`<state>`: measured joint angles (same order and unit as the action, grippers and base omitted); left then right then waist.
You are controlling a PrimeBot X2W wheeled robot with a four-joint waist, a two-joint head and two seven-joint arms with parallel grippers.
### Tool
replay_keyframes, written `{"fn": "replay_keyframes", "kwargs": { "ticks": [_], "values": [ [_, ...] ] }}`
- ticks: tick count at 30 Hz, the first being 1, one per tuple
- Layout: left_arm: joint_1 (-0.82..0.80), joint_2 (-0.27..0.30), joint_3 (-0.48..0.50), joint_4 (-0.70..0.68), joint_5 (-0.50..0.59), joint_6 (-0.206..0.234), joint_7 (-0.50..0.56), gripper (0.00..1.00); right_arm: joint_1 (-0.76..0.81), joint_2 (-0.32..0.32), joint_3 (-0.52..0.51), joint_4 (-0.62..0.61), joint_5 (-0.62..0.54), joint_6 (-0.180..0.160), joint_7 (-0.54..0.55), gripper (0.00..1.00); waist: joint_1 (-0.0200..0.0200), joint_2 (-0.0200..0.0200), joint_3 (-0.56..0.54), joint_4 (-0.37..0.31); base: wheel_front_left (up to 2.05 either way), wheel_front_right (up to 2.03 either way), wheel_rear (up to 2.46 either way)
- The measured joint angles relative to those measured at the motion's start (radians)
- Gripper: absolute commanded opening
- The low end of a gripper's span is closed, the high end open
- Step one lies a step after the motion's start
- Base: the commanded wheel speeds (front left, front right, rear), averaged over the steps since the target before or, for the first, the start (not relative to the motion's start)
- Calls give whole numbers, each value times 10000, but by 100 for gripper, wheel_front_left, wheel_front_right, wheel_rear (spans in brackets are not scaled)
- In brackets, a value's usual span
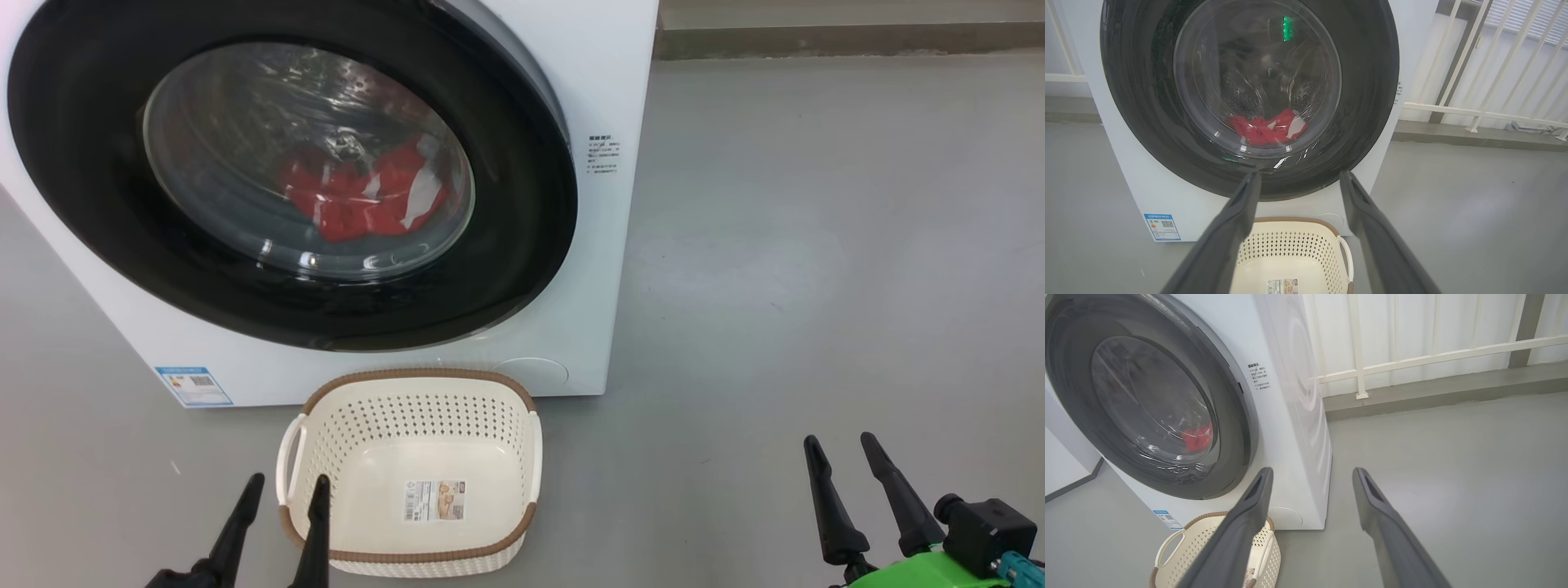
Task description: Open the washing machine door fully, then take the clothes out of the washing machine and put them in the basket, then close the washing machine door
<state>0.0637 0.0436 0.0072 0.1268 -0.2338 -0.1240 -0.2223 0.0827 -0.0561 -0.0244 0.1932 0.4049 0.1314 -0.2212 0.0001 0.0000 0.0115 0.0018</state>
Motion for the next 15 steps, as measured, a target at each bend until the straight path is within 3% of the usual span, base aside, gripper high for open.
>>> {"fn": "replay_keyframes", "kwargs": {
  "ticks": [10,15],
  "values": [
    [39,12,19,2,920,-10,-272,100,165,17,-286,-10,-984,0,-274,100,0,0,5,-29,0,0,0],
    [39,10,163,224,466,-10,-272,100,167,46,-606,67,-1072,0,-286,100,0,0,-9,-21,0,0,0]
  ]
}}
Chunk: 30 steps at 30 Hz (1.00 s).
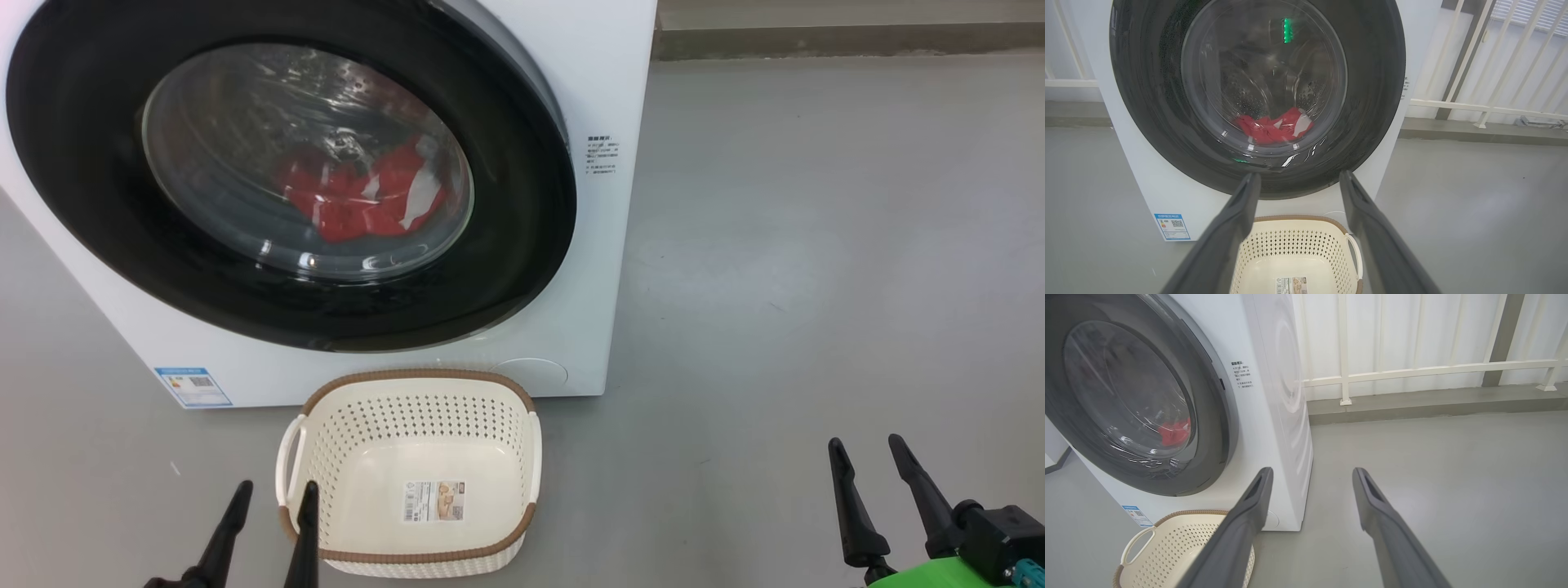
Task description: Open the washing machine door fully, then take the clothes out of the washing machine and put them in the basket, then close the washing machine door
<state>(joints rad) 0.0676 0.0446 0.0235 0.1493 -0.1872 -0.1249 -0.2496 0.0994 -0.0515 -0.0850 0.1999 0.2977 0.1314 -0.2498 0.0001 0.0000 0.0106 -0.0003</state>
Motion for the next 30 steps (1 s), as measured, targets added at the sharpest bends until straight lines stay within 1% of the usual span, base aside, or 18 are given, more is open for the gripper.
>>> {"fn": "replay_keyframes", "kwargs": {
  "ticks": [7,22,23,24,25,26,30],
  "values": [
    [-4,-2,144,330,-617,0,0,100,35,82,-301,38,192,0,0,100,0,0,0,32,0,0,0],
    [-11,-6,184,418,-706,0,0,100,235,159,-274,2,230,0,0,100,0,0,4,58,0,0,0],
    [-12,-6,182,416,-692,0,0,100,229,159,-228,2,301,0,2,63,0,0,17,58,0,0,0],
    [-12,-6,182,414,-688,0,0,100,216,159,-169,0,424,0,0,35,0,0,33,56,0,0,0],
    [-12,-6,178,412,-686,0,0,100,187,157,-77,-4,604,0,0,16,0,0,55,52,0,0,0],
    [-14,-6,173,408,-681,0,0,100,139,159,33,-15,844,0,0,0,0,0,82,48,0,0,0],
    [-38,-6,82,372,-679,0,0,100,-520,157,451,-6,2025,0,0,0,0,0,215,40,0,0,0]
  ]
}}
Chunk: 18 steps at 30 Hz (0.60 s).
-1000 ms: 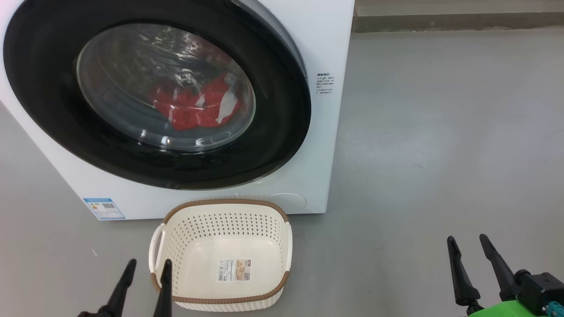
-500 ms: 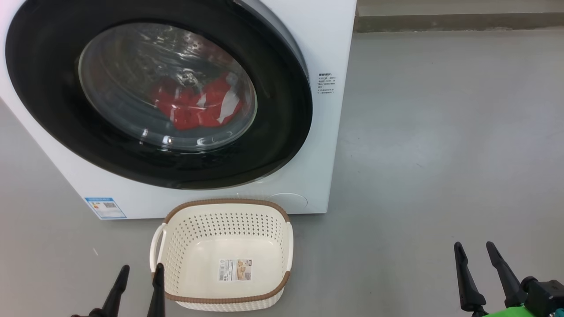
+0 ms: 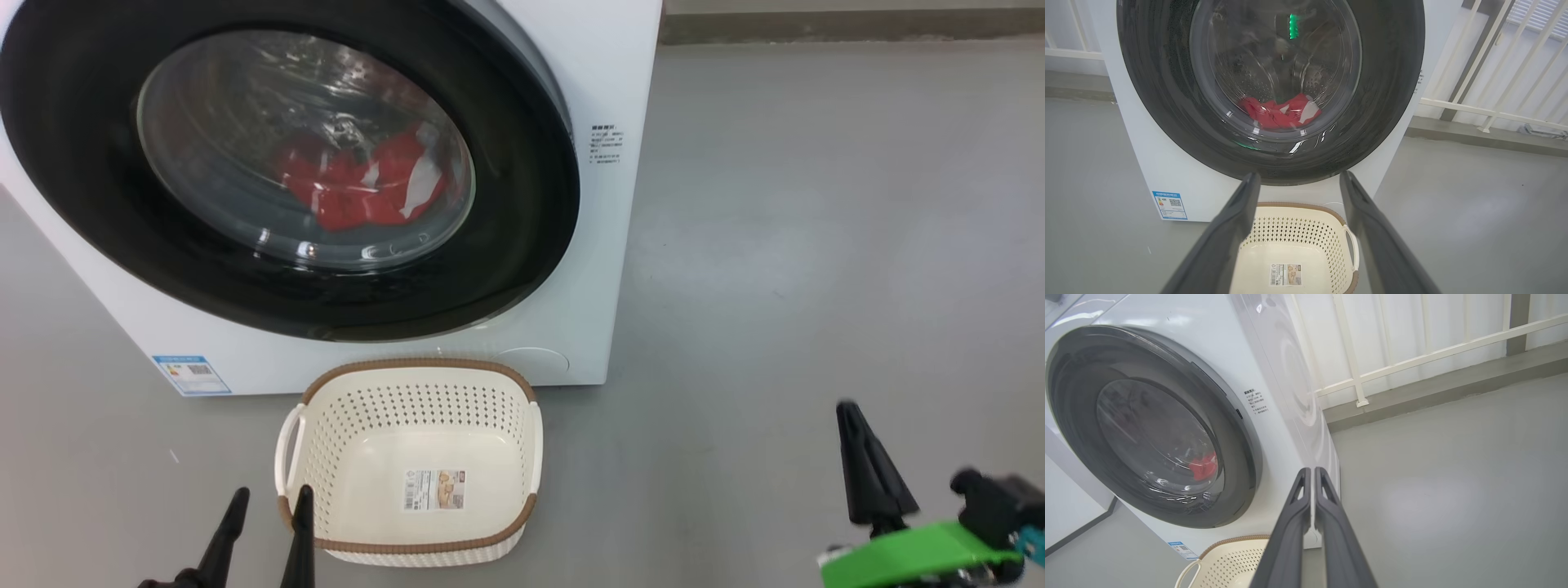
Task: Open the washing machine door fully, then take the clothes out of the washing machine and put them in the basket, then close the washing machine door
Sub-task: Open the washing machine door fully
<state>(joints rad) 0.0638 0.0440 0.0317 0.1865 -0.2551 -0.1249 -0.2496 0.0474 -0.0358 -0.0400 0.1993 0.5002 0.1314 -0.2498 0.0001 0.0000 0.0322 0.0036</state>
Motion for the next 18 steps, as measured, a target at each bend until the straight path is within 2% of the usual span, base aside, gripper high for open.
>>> {"fn": "replay_keyframes", "kwargs": {
  "ticks": [8,18],
  "values": [
    [-256,0,-290,-25,0,0,0,100,-1875,-359,853,272,1517,0,-29,0,0,0,328,123,0,0,0],
    [-871,-6,-646,-75,-17,0,0,100,-4346,-972,1758,974,2830,0,-59,0,-1,0,892,484,0,0,0]
  ]
}}
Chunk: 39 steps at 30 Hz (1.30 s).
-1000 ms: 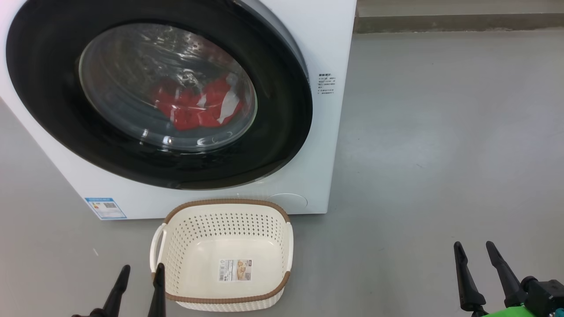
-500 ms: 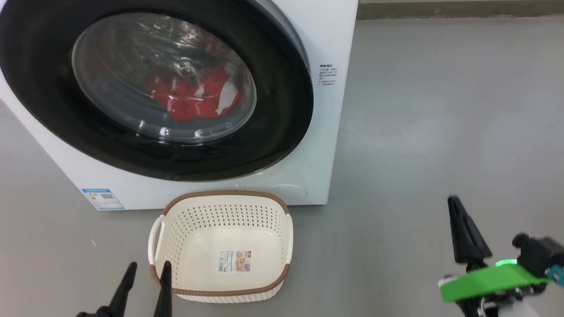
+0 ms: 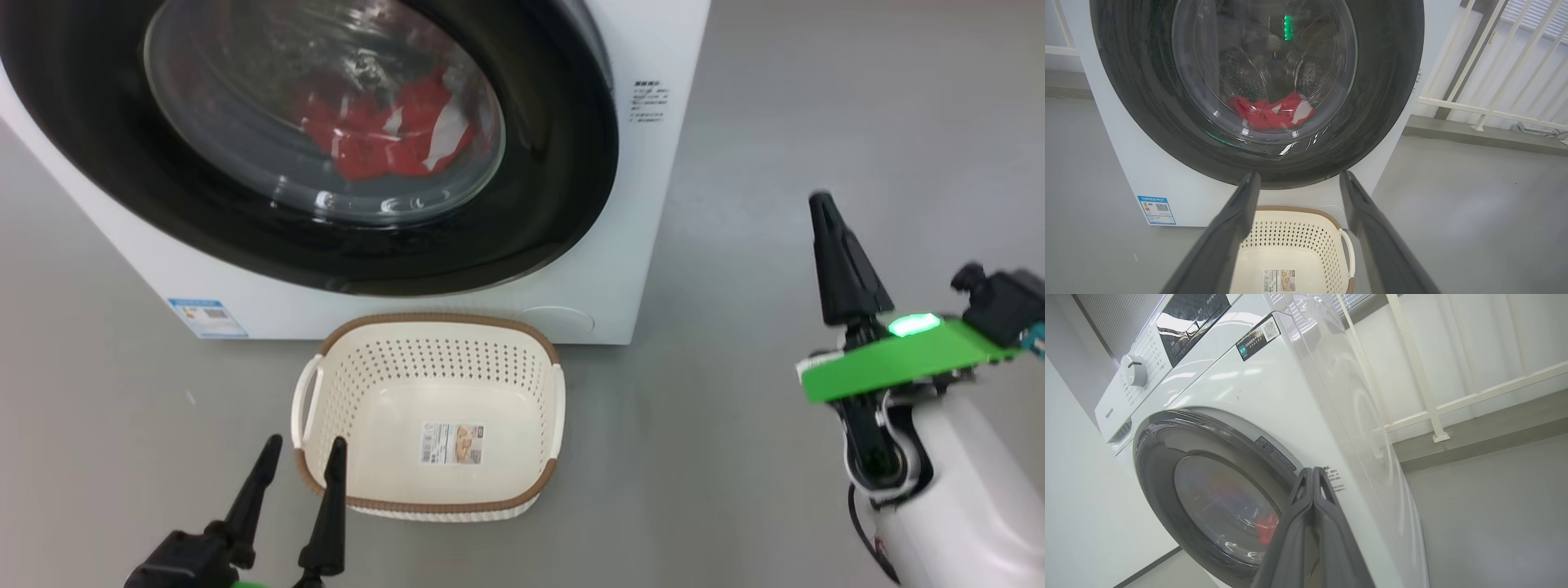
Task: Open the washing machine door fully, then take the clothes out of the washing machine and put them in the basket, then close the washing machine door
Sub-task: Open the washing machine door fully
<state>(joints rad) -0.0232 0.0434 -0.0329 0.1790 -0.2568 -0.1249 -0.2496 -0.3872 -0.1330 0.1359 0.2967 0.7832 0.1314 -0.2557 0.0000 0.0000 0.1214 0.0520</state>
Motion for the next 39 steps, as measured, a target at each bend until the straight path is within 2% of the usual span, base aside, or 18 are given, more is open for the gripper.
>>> {"fn": "replay_keyframes", "kwargs": {
  "ticks": [5,13,17,24,39],
  "values": [
    [-280,-2,-117,0,-77,0,0,100,-924,-205,339,341,493,0,0,0,0,0,263,180,0,0,0],
    [-666,4,-245,-61,-90,0,0,100,-2543,-600,1097,1001,2332,0,190,0,0,0,750,563,0,0,0],
    [-784,4,-322,-61,-105,0,0,100,-3272,-746,1406,1137,3835,0,909,0,0,-1,963,711,0,0,0],
    [-1105,2,-497,-77,-180,0,-2,100,-4330,-1335,1693,1572,5553,0,2247,0,0,0,1270,986,0,0,0],
    [-1483,-4,-800,-52,-267,-2,-2,100,-6471,-1824,1743,3164,8203,-2,6297,0,0,0,1811,1411,0,0,0]
  ]
}}
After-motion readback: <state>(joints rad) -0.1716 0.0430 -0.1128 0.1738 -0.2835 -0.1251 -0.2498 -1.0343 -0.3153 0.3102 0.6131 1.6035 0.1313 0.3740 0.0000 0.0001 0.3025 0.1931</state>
